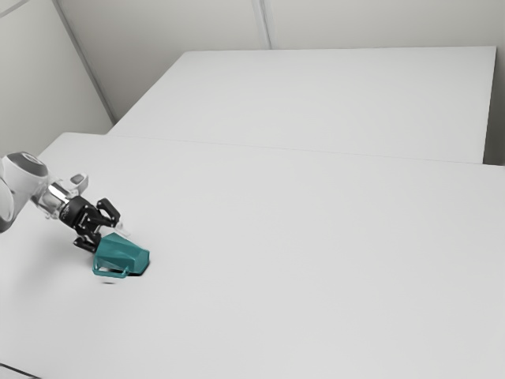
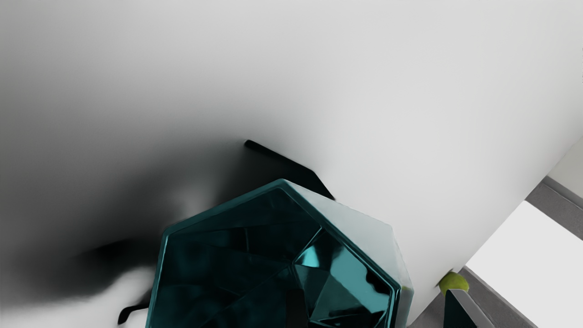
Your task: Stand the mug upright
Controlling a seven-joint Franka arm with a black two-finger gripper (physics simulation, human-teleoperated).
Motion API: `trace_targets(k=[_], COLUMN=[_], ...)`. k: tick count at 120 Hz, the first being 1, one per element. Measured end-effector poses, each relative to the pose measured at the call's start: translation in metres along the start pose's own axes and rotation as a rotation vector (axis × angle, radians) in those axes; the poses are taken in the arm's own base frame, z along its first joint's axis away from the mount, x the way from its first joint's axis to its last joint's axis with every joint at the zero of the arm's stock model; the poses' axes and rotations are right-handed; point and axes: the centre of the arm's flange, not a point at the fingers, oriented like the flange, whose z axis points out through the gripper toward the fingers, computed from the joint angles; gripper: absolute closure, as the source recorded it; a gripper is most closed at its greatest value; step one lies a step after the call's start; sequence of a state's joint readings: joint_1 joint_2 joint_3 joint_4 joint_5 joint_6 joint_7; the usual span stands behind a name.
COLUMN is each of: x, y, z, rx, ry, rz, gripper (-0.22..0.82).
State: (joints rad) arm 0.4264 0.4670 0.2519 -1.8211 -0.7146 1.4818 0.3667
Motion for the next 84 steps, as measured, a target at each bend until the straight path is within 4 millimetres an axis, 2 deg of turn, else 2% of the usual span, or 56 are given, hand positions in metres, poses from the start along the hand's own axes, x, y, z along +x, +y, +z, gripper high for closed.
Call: trace_targets(k=[8,16,32,52,65,84], x=[0.000,0.000,0.000,-0.001,-0.006,-0.020], y=[0.002,0.004,0.010,0.035,0.060,0.120], z=[-0.002,-0.002,-0.003,-0.005,-0.005,0.002], rx=[0.001,0.003,0.008,0.019,0.071,0.273], ry=[0.004,0.005,0.009,0.014,0.014,0.051], rz=[0.007,0.014,0.026,0.059,0.097,0.213], gripper=[0.51,0.60,0.68,0.75,0.76,0.78])
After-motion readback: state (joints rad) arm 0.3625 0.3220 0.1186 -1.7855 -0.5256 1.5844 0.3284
